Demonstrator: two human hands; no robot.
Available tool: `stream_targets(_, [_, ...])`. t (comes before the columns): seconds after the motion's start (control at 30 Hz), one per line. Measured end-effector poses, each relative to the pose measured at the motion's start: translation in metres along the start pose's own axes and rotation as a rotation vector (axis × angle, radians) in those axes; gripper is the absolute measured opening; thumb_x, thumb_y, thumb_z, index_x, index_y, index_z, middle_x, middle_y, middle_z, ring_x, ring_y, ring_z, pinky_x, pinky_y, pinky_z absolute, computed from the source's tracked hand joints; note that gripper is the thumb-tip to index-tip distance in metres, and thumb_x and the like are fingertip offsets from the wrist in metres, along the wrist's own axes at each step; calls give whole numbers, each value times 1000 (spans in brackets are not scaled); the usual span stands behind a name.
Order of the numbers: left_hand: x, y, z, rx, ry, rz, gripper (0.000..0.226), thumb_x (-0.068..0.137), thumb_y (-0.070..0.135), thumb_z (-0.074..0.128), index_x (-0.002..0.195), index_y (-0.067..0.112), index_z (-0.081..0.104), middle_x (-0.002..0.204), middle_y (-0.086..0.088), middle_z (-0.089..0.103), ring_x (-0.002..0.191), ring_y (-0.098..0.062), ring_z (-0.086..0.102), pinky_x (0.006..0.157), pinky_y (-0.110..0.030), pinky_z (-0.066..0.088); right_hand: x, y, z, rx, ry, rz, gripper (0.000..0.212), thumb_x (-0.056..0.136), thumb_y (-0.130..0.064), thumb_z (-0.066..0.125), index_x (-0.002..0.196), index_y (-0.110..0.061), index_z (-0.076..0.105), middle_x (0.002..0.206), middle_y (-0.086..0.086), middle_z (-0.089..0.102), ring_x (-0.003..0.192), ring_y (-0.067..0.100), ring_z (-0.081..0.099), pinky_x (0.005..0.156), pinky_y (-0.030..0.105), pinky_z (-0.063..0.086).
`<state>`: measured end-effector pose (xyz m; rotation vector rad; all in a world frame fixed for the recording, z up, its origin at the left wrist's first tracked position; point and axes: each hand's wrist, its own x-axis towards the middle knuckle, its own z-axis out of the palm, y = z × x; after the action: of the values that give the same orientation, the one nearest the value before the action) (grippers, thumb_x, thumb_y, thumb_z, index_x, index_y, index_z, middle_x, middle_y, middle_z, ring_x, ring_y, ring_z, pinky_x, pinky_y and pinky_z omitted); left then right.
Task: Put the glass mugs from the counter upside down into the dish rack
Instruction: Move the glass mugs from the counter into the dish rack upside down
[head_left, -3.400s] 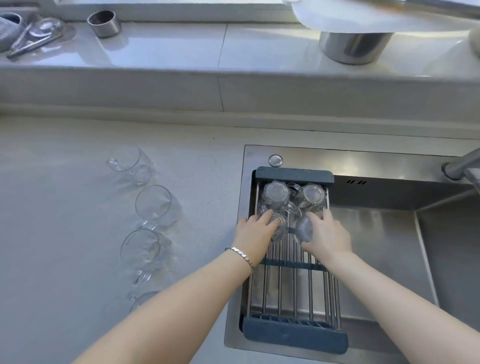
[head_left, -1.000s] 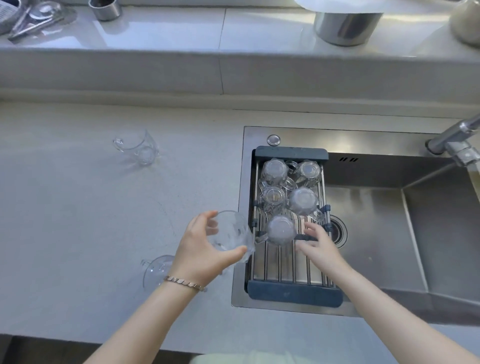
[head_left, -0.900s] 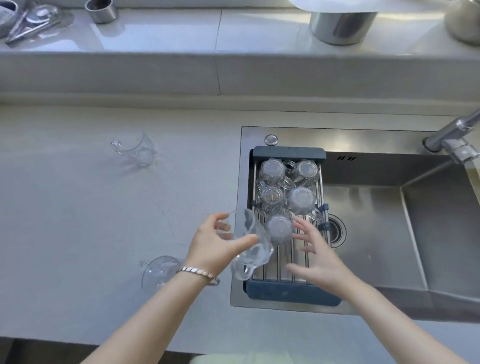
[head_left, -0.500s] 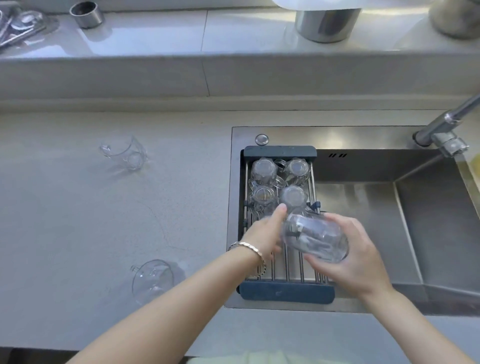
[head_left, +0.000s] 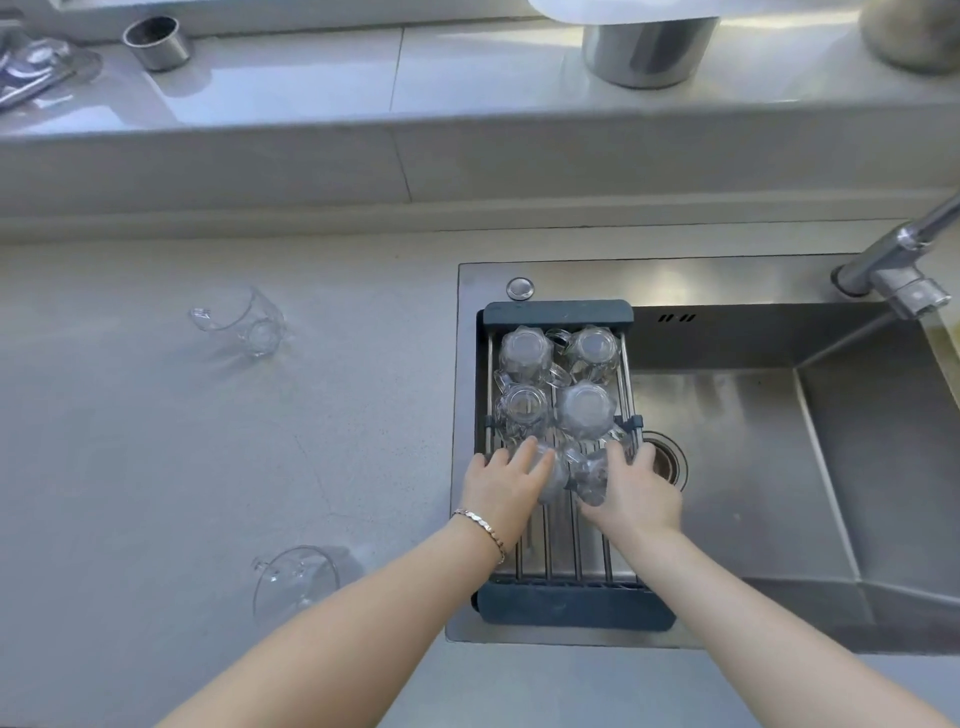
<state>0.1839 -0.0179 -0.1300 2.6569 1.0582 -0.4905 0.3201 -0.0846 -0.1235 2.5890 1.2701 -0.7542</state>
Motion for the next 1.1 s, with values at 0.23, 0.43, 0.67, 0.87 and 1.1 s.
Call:
stream_targets(0.23, [-16, -6, -27, -169, -57, -78, 53, 91, 17, 51, 141, 16, 32, 156, -5, 22, 135, -26, 35, 108, -41, 31, -24, 5, -7, 59, 117, -89, 71, 83, -36, 63, 141, -20, 25, 139, 11, 31, 106, 30, 57, 76, 36, 50])
stream_targets(0.43, [-107, -77, -55, -35, -280, -437, 71, 78, 55, 57, 137, 24, 33, 151, -5, 25, 132, -28, 34, 105, -43, 32, -53, -21, -18, 73, -19, -430, 38, 89, -25, 53, 126, -19, 46, 128, 2, 50, 112, 23, 55, 82, 33, 47])
stream_targets(0.67, [-171, -122, -33, -275, -191, -513, 77, 71, 55, 63, 134, 28, 30, 136, 4, 37, 119, -26, 39, 88, -35, 48, -60, -115, -1, 101, -216, -609, 32, 89, -24, 51, 121, -19, 53, 122, 2, 57, 110, 18, 55, 87, 32, 46])
stream_targets(0.87, [-167, -157, -48, -583, 33, -595, 69, 72, 32, 71, 129, 18, 34, 125, -3, 47, 123, -24, 36, 97, -32, 42, -35, -193, -11, 180, -205, -673, 34, 87, -22, 56, 120, -14, 53, 120, 7, 59, 108, 21, 55, 93, 36, 46])
stream_targets(1.1, [-157, -241, -81, -468, 311, -643, 68, 74, 30, 68, 133, 23, 34, 130, 1, 44, 125, -22, 33, 87, -33, 45, 31, -335, -32, 488, -59, -542, 92, 73, -28, 76, 143, -9, 20, 147, 9, 31, 135, 22, 34, 109, 36, 32])
